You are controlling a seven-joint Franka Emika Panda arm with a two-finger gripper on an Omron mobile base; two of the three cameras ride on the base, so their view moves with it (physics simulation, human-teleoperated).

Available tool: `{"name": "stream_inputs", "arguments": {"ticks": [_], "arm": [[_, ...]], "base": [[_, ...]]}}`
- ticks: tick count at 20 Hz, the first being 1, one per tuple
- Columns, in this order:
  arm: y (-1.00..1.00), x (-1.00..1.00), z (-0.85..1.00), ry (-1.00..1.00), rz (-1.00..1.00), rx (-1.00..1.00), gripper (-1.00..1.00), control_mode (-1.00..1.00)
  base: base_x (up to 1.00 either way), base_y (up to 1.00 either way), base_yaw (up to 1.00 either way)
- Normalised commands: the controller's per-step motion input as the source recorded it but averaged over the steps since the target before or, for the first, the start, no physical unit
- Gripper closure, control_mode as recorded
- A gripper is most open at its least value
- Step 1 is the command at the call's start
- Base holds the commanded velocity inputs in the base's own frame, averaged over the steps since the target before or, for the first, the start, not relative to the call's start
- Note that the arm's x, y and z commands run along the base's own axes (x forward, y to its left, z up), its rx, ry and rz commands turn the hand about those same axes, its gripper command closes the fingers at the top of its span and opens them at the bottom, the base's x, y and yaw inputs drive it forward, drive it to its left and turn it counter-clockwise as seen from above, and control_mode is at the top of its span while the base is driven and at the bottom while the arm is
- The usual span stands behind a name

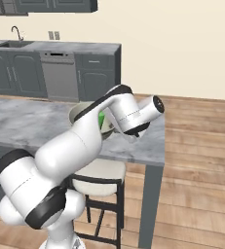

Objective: Place the cup inside the bowl on the dining table and move the bowl to any counter.

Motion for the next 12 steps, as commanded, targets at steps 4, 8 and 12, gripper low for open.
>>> {"name": "stream_inputs", "arguments": {"ticks": [4,8,12], "arm": [[0.00,0.00,0.00,0.00,0.00,0.00,1.00,1.00],[0.00,0.00,0.00,0.00,0.00,0.00,1.00,1.00],[0.00,0.00,0.00,0.00,0.00,0.00,1.00,1.00]], "base": [[-0.53,0.02,0.00],[-0.55,0.20,0.00],[-0.47,0.53,0.00]]}}
